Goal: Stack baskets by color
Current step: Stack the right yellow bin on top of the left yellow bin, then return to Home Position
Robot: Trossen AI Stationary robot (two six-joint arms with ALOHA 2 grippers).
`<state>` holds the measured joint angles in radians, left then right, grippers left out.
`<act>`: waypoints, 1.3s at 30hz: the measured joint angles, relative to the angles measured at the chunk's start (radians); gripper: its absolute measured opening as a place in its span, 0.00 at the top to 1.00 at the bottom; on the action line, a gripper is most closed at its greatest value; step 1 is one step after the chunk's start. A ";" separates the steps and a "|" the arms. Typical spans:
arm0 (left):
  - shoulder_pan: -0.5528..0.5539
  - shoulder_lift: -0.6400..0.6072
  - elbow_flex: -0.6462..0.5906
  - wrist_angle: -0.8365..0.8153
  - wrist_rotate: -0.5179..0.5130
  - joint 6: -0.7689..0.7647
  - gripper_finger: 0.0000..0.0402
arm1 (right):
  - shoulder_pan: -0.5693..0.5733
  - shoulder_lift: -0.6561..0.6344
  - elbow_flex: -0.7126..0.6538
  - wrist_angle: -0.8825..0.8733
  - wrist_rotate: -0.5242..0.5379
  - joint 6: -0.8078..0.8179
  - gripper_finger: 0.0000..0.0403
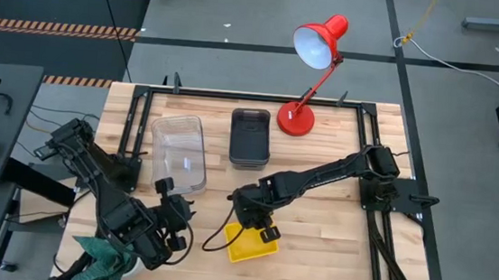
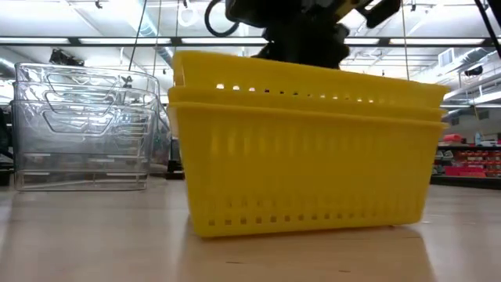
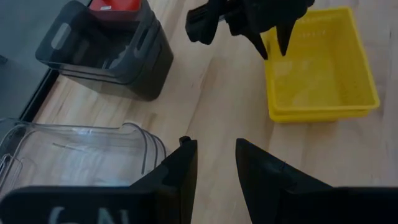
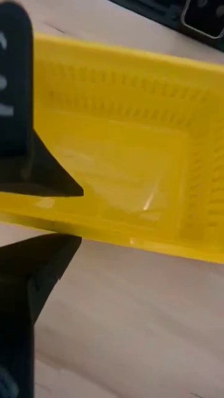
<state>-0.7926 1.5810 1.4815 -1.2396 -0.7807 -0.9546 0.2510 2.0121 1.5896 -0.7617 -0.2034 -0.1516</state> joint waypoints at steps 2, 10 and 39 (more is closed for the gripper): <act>0.005 0.000 0.000 0.000 0.000 0.000 0.71 | 0.000 0.000 0.021 -0.047 0.000 0.014 0.71; 0.003 -0.014 0.000 0.029 -0.133 0.103 0.71 | 0.005 -0.082 0.037 -0.087 0.078 0.040 0.68; 0.220 0.090 0.001 0.475 0.125 0.788 0.71 | 0.125 -0.923 -0.998 0.749 0.395 0.366 0.69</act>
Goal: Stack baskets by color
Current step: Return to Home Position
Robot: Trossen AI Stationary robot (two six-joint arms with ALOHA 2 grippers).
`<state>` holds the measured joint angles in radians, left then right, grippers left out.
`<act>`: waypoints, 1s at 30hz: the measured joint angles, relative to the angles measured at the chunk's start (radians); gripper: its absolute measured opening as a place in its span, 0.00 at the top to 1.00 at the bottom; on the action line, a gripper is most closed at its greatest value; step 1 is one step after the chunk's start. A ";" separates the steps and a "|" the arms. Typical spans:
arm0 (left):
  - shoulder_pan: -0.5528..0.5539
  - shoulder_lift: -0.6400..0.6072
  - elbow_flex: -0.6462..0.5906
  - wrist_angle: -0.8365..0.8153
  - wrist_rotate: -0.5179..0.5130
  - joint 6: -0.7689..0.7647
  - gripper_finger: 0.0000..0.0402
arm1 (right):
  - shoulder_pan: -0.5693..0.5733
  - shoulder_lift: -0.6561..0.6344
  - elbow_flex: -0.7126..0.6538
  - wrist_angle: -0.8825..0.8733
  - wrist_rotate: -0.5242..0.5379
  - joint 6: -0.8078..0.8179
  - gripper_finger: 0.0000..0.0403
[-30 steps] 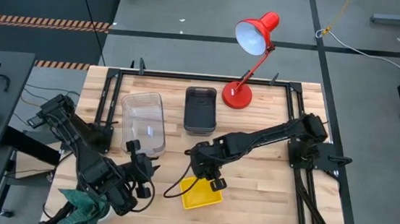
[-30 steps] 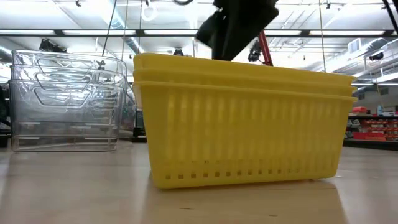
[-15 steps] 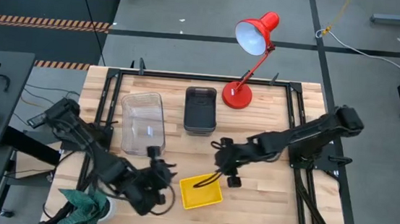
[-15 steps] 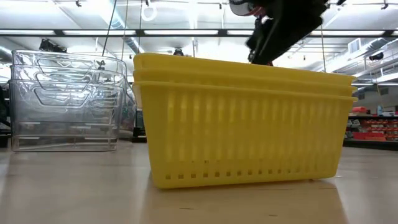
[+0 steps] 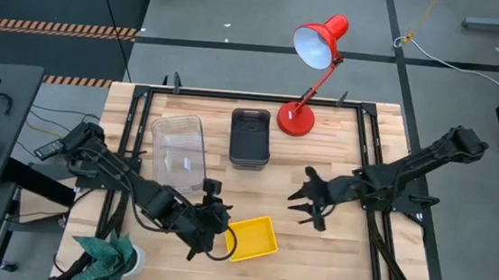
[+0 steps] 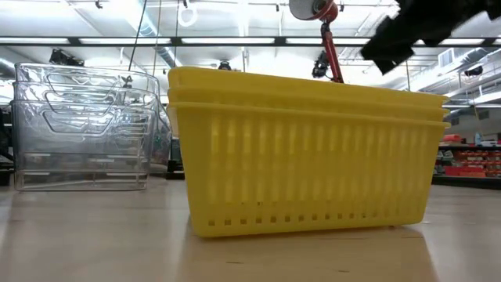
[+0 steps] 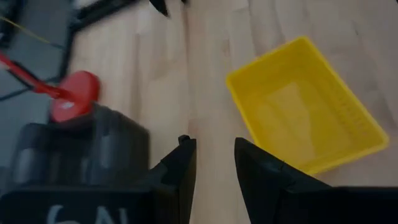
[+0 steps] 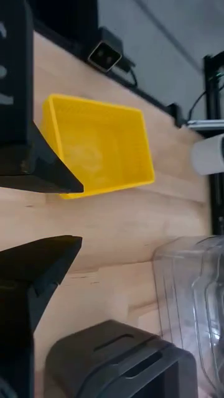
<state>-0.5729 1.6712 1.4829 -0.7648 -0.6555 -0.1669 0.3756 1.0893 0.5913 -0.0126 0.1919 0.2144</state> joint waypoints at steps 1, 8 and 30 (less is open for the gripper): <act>0.004 0.002 -0.001 -0.002 0.027 0.004 0.71 | 0.003 -0.024 -0.029 0.023 -0.001 0.005 0.69; -0.003 -0.018 -0.200 0.326 0.154 0.057 0.71 | 0.043 -0.185 -0.183 0.118 0.004 0.056 0.69; 0.130 -0.724 -0.951 1.078 0.162 0.151 0.71 | 0.083 -0.501 -0.537 0.463 0.058 -0.013 0.69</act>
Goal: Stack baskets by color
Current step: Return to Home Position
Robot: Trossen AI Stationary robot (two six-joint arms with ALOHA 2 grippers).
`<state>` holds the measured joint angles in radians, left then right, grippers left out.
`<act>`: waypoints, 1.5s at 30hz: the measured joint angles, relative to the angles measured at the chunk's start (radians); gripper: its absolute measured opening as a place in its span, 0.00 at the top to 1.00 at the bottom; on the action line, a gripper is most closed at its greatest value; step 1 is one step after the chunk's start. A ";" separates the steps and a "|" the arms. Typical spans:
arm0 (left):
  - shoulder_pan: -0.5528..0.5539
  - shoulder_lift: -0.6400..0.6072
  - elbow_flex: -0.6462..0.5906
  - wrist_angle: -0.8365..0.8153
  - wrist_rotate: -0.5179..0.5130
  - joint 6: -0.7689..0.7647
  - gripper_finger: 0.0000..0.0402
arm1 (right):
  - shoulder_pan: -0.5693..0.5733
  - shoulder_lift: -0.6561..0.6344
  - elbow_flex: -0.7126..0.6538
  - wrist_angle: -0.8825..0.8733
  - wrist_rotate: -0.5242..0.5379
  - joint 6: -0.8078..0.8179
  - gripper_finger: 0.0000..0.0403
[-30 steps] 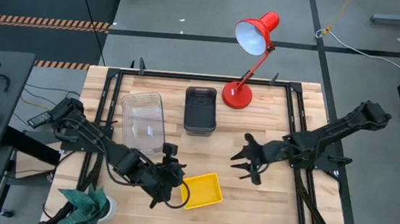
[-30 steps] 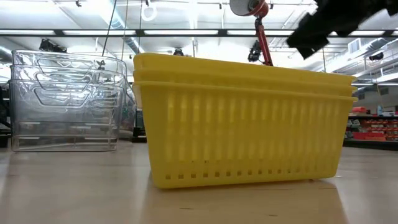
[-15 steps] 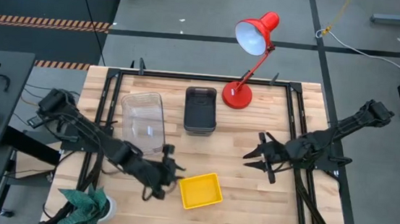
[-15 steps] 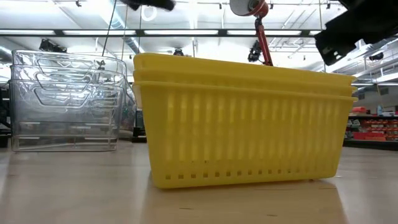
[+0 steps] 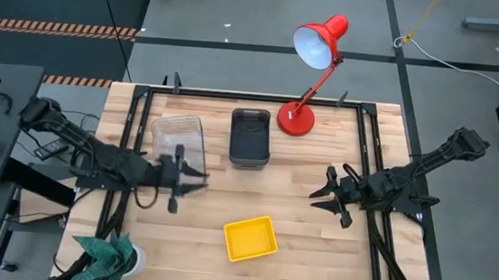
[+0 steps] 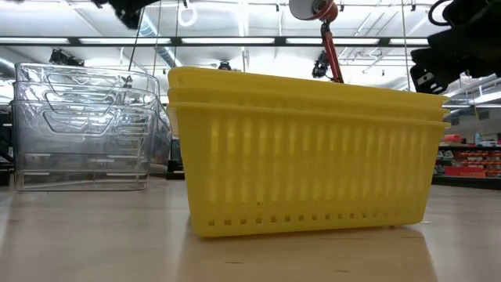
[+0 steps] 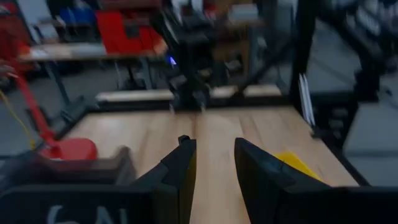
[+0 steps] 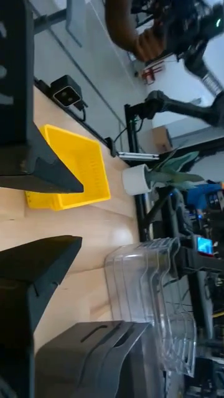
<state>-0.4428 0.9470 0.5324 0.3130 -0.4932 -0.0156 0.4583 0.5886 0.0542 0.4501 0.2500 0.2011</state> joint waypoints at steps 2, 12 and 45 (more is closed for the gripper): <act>0.011 -0.064 -0.074 0.093 -0.009 0.020 0.71 | -0.002 -0.018 -0.023 0.032 -0.007 -0.012 0.69; 0.031 -0.338 -0.370 0.335 -0.074 0.023 0.71 | -0.003 -0.089 -0.048 0.066 0.003 -0.072 0.71; 0.282 -0.712 -0.508 0.074 0.062 0.073 0.99 | -0.469 -0.144 0.015 -0.022 -0.341 -0.118 0.99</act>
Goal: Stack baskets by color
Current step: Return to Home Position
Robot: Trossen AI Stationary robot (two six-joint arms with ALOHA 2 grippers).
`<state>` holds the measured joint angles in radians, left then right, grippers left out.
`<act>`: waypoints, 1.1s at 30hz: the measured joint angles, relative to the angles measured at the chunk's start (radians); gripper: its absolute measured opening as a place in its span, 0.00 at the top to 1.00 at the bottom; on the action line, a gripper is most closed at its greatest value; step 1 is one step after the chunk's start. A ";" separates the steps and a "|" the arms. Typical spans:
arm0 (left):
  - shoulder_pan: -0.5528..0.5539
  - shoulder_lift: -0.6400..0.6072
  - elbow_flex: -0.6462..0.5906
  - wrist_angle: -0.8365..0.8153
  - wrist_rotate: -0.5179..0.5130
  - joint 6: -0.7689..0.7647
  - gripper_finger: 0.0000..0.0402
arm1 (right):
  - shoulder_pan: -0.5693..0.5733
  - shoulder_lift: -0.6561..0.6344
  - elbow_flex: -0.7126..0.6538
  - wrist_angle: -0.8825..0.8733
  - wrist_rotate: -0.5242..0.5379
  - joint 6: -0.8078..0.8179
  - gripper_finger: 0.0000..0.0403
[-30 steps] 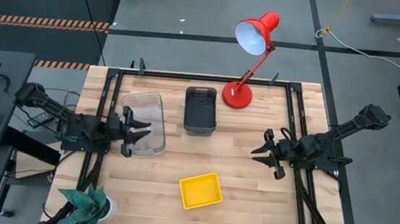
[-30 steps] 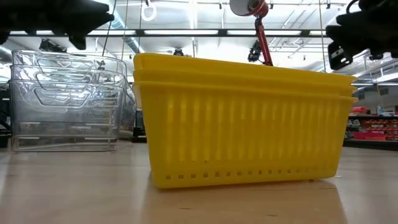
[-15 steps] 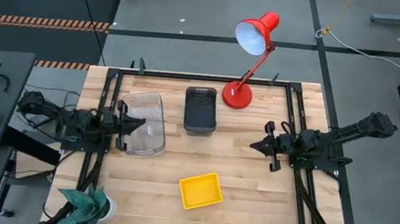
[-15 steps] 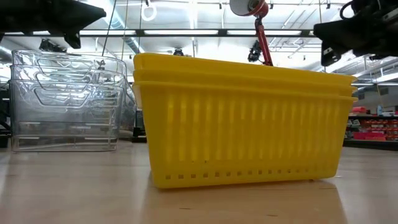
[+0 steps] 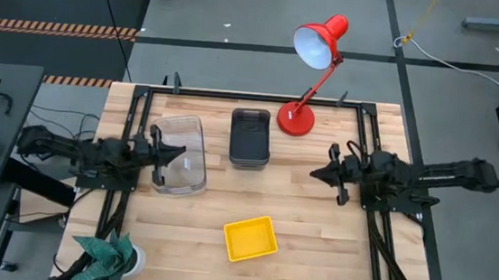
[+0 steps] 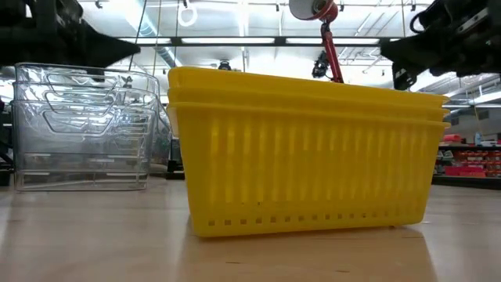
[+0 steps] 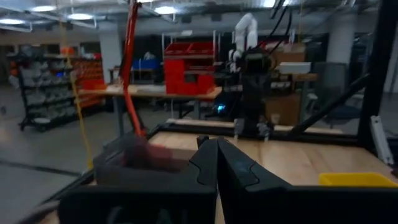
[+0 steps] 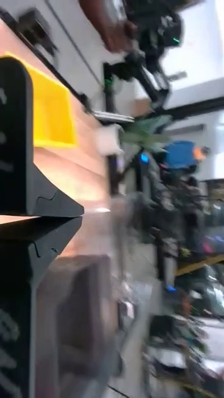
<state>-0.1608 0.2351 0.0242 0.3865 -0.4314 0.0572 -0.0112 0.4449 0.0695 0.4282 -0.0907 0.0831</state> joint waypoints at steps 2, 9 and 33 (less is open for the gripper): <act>0.002 -0.029 0.000 -0.012 0.009 0.012 0.99 | 0.001 -0.041 0.025 -0.109 -0.020 0.011 0.99; 0.002 -0.184 0.001 -0.195 0.155 -0.006 0.99 | 0.009 -0.222 -0.023 -0.118 0.024 -0.026 0.99; 0.002 -0.229 0.001 -0.242 0.403 -0.027 0.96 | 0.008 -0.284 -0.063 -0.130 0.098 0.047 0.95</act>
<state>-0.1589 0.0059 0.0250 0.1444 -0.0288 0.0303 -0.0029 0.1612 0.0069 0.2981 0.0071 0.1300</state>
